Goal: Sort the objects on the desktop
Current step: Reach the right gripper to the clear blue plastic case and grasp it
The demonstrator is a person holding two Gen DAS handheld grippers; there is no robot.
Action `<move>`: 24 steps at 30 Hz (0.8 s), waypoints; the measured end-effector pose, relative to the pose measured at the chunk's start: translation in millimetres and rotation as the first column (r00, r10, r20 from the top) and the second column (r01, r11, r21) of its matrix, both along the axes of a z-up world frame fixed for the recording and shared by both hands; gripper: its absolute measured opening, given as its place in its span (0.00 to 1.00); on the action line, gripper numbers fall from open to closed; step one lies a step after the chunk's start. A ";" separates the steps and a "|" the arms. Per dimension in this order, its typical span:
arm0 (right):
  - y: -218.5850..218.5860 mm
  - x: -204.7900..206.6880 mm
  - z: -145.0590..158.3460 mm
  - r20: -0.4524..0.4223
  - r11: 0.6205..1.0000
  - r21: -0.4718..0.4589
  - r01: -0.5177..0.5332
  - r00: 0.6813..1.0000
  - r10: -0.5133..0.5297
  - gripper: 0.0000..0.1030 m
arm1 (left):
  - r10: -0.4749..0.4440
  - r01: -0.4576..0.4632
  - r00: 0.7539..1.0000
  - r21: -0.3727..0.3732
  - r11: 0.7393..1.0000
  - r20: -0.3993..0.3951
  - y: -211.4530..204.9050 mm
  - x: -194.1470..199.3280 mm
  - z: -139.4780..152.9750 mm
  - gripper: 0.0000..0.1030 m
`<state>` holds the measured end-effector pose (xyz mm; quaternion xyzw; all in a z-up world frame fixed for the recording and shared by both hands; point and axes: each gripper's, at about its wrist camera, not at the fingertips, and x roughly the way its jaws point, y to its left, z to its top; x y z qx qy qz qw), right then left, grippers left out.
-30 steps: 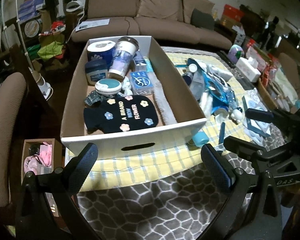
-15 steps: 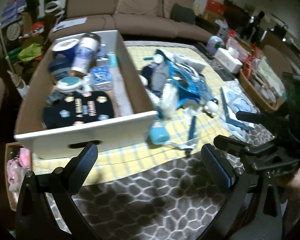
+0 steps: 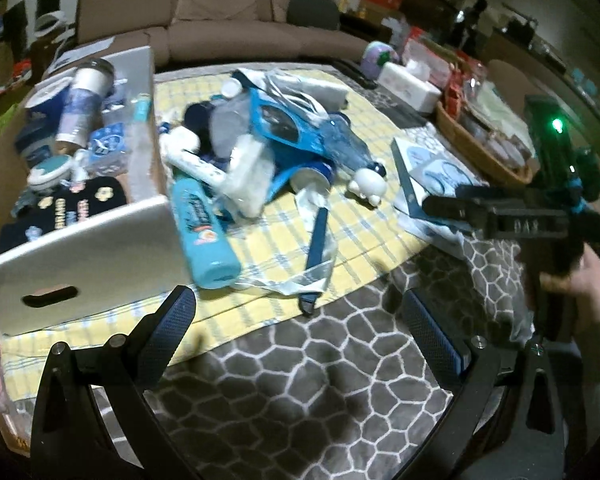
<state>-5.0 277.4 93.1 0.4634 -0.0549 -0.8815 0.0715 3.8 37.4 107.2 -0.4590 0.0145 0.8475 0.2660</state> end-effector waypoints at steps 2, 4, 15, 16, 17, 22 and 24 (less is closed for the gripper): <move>9.5 -5.6 -4.2 -0.002 1.000 0.012 0.006 1.000 -0.006 1.00 | -0.009 0.009 1.000 0.004 1.000 0.006 4.4 -1.1 -6.8 1.00; 21.6 -13.4 -10.7 0.006 1.000 0.016 0.024 1.000 -0.024 1.00 | -0.012 0.012 1.000 0.008 1.000 0.010 7.2 -2.5 -12.0 1.00; 33.2 -45.4 -22.6 -0.035 0.997 -0.078 0.017 0.999 -0.019 1.00 | -0.049 0.049 0.999 0.027 0.998 -0.005 28.5 -6.4 -31.7 1.00; 31.5 -48.1 -23.6 -0.032 0.996 -0.084 0.014 0.999 -0.017 1.00 | -0.050 0.050 0.999 0.029 0.998 -0.003 30.2 -7.4 -33.6 1.00; 30.4 -52.5 -25.6 -0.028 0.995 -0.095 0.011 1.000 -0.014 1.00 | -0.053 0.053 0.999 0.032 0.998 0.002 32.6 -8.5 -36.5 1.00; 27.2 -79.4 -31.6 -0.029 0.978 -0.208 -0.005 1.000 -0.001 1.00 | -0.060 0.059 0.998 0.034 0.998 0.013 39.0 -10.1 -45.7 1.00; 27.5 -91.7 -34.1 -0.033 0.961 -0.276 -0.004 0.999 -0.006 1.00 | -0.065 0.064 0.998 0.032 0.997 0.016 39.4 -10.2 -48.8 1.00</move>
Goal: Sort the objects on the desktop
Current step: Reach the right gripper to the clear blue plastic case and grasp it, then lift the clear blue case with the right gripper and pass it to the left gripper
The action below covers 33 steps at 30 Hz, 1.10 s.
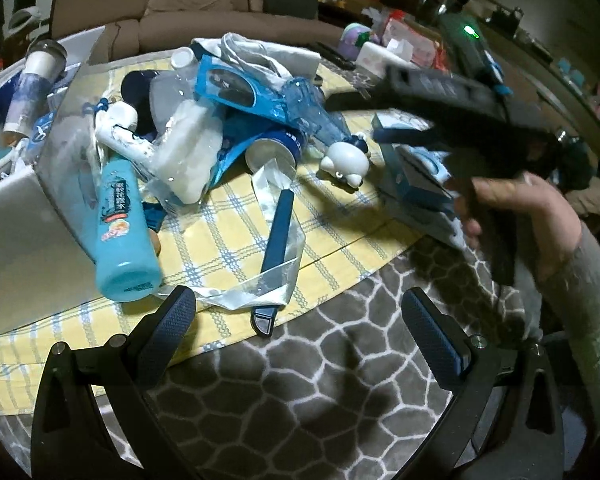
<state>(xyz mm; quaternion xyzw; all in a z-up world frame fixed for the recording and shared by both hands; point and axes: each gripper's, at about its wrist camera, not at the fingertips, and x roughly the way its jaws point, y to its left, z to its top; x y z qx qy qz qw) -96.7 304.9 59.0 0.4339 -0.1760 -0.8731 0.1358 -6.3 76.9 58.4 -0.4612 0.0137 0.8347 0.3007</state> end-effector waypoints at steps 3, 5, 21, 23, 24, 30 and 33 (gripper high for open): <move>2.0 -18.6 -5.2 0.010 0.998 -0.062 0.017 1.000 -0.016 1.00 | -0.006 0.006 1.000 -0.012 1.000 -0.004 0.6 -1.0 -2.6 1.00; 2.7 -26.6 -6.3 0.008 0.995 -0.096 0.020 1.000 -0.019 1.00 | -0.005 0.005 1.000 -0.014 1.000 -0.004 0.5 -2.7 -4.0 1.00; -10.4 -29.7 13.5 -0.001 1.000 -0.006 -0.008 1.000 0.008 0.93 | 0.017 -0.017 1.000 0.001 1.000 0.005 17.5 -19.3 -1.3 1.00; 0.9 -22.9 23.6 -0.030 0.999 -0.040 0.007 1.000 -0.009 0.92 | 0.026 -0.027 1.000 0.006 1.000 0.006 22.8 -24.4 0.8 1.00; 5.0 -20.9 27.3 -0.038 0.998 -0.054 0.013 0.999 -0.015 0.92 | 0.033 -0.033 0.999 0.005 0.999 0.007 26.5 -28.3 1.2 1.00; 32.3 -12.4 38.8 -0.054 0.991 -0.129 0.036 0.998 -0.043 0.92 | 0.066 -0.066 0.998 -0.018 0.998 0.013 50.0 -65.6 -2.8 0.98; 43.5 -10.2 35.5 -0.041 0.986 -0.162 0.045 0.998 -0.053 0.92 | 0.082 -0.083 0.997 -0.053 0.995 -0.006 59.3 -86.0 -6.4 0.97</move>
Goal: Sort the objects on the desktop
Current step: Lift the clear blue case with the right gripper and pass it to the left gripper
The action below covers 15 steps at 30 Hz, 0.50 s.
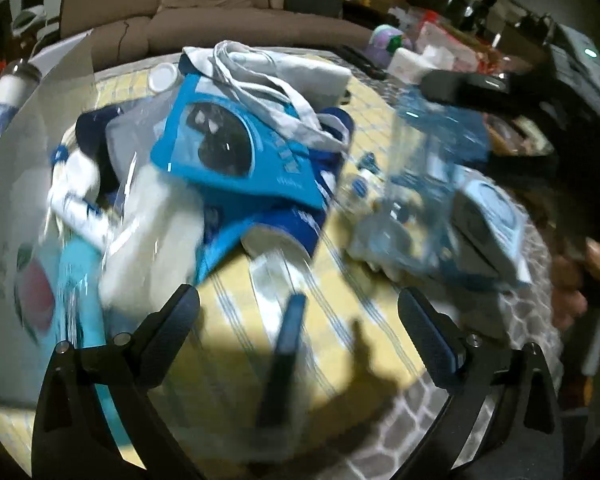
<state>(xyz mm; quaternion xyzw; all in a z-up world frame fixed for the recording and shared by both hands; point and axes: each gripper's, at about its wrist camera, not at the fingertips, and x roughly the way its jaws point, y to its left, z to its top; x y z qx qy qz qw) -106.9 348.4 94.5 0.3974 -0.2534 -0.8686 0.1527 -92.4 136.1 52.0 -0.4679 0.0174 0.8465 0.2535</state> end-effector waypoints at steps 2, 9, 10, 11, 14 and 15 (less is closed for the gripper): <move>4.5 1.4 -0.7 0.001 1.000 -0.021 0.000 1.000 0.000 0.92 | -0.002 0.001 1.000 -0.009 1.000 -0.007 3.8 -8.2 -0.7 0.97; 16.6 3.8 0.6 -0.006 0.991 -0.130 -0.024 1.000 0.023 0.92 | -0.129 0.137 0.990 0.222 0.965 -0.053 12.2 3.8 21.4 0.99; 14.5 4.3 1.4 -0.009 0.989 -0.141 -0.034 0.999 0.033 0.92 | -0.146 0.153 0.988 0.249 0.956 -0.048 14.0 3.7 23.1 0.99; 12.7 4.1 1.8 -0.009 0.988 -0.147 -0.041 0.999 0.040 0.92 | -0.153 0.160 0.987 0.269 0.950 -0.044 15.3 2.9 24.1 0.99; 5.1 3.5 -0.5 -0.002 0.983 -0.170 -0.068 0.998 0.069 0.92 | -0.138 0.143 0.990 0.277 0.950 -0.036 16.5 -7.3 24.6 0.99; 2.9 3.4 -2.3 0.002 0.981 -0.179 -0.075 0.997 0.077 0.92 | -0.137 0.141 0.990 0.285 0.948 -0.032 16.5 -12.0 24.4 0.99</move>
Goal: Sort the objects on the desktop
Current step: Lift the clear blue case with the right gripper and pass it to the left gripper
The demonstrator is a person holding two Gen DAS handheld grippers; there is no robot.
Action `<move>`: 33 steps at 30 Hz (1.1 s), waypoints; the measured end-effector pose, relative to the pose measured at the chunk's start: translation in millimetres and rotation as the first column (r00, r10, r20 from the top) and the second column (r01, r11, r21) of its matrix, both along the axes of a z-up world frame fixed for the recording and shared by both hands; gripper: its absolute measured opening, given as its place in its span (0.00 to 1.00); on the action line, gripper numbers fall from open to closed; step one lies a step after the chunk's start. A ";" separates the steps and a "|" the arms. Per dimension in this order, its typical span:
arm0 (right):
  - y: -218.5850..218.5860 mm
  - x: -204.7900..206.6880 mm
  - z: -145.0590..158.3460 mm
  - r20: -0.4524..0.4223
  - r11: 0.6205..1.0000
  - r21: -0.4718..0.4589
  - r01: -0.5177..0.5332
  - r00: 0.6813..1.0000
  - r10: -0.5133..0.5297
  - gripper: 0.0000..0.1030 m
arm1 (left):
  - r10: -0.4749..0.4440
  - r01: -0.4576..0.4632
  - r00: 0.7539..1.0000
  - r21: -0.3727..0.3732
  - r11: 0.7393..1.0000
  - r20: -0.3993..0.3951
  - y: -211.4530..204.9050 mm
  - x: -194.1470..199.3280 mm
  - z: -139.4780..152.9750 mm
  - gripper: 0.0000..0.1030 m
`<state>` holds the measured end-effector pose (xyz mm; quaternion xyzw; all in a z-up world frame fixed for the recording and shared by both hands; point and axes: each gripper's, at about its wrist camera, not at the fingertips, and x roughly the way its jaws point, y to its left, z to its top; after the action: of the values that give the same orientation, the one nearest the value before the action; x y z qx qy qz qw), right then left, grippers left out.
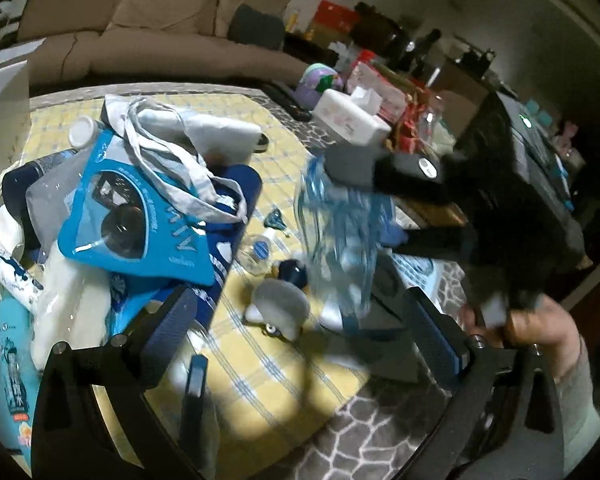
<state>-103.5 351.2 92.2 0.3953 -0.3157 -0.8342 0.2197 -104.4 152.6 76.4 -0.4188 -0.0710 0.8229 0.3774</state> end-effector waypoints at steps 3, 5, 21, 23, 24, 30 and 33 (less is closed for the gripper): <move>-8.0 -0.5 -5.3 0.010 0.997 -0.065 -0.047 0.999 0.047 0.92 | -0.001 0.000 1.000 0.032 0.999 0.010 -2.9 -11.2 1.9 0.99; -13.2 -0.2 -6.0 0.006 0.992 -0.100 -0.078 0.997 0.079 0.92 | -0.011 0.010 1.000 0.054 0.999 0.012 -2.2 -15.5 5.6 0.99; -34.4 -3.8 3.7 -0.025 0.953 -0.254 -0.163 0.987 0.162 0.95 | 0.003 -0.001 1.000 0.174 0.985 -0.010 -43.6 -3.0 35.7 0.34; -26.7 -2.4 6.4 -0.031 0.957 -0.253 -0.141 0.990 0.138 0.95 | 0.015 -0.012 1.000 0.178 0.984 -0.014 -50.9 -3.3 41.0 0.34; -23.4 -1.5 7.0 -0.031 0.961 -0.244 -0.128 0.992 0.124 0.95 | 0.017 -0.014 1.000 0.172 0.985 -0.017 -52.2 -3.4 42.3 0.34; -12.5 2.4 6.3 -0.001 0.986 -0.146 -0.079 0.997 0.080 0.95 | 0.011 -0.010 1.000 0.088 0.996 -0.013 -63.3 14.9 38.5 0.46; -9.3 3.7 4.1 0.013 0.992 -0.105 -0.068 0.997 0.070 0.95 | -0.018 0.018 1.000 0.006 1.000 -0.007 -61.0 41.2 25.2 0.71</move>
<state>-99.7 341.9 96.3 0.4008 -0.3466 -0.8052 0.2661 -63.2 91.6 101.5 -0.4156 -0.0684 0.8206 0.3863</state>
